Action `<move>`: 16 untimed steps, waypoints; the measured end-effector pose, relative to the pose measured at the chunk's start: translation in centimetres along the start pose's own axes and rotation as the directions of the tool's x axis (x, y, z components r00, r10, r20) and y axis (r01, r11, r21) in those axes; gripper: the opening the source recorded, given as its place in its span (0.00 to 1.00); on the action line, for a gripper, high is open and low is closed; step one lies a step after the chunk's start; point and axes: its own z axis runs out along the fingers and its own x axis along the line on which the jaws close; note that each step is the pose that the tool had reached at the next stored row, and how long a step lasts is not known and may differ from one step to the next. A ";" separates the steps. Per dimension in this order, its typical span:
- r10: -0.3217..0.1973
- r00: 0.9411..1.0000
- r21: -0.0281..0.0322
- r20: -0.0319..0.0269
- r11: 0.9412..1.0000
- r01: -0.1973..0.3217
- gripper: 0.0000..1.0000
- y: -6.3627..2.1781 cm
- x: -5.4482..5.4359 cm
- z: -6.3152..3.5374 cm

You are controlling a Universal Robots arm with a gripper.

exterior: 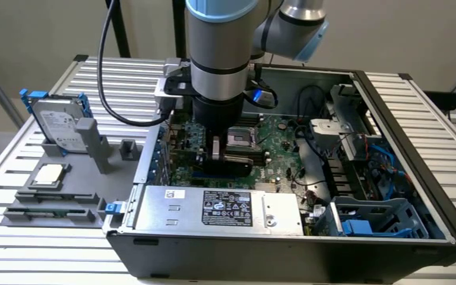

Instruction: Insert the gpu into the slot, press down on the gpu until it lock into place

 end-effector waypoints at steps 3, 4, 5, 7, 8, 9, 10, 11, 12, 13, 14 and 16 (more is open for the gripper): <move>0.000 1.000 0.000 -0.004 1.000 0.000 0.26 0.01 0.0 0.00; 0.000 1.000 0.000 -0.006 1.000 0.000 0.26 0.00 0.0 0.00; 0.000 1.000 0.001 -0.008 1.000 0.000 0.26 0.01 0.0 -0.01; 0.000 1.000 0.002 -0.010 1.000 0.000 0.26 0.01 0.0 -0.01; 0.000 1.000 0.003 -0.011 1.000 0.001 0.26 0.01 0.0 -0.01; -0.001 1.000 0.004 -0.012 1.000 0.001 0.26 0.01 0.0 -0.01; -0.001 1.000 0.004 -0.012 1.000 0.001 0.26 0.01 0.0 -0.02; -0.001 1.000 0.005 -0.012 1.000 0.001 0.26 0.01 0.0 -0.03; -0.001 1.000 0.005 -0.012 1.000 0.001 0.26 0.00 0.0 -0.05; -0.001 1.000 0.005 -0.012 1.000 0.001 0.26 0.00 0.0 -0.09; -0.001 1.000 0.005 -0.012 1.000 0.001 0.26 0.01 0.0 -0.14; -0.001 1.000 0.005 -0.012 1.000 0.001 0.26 0.01 -0.1 -0.24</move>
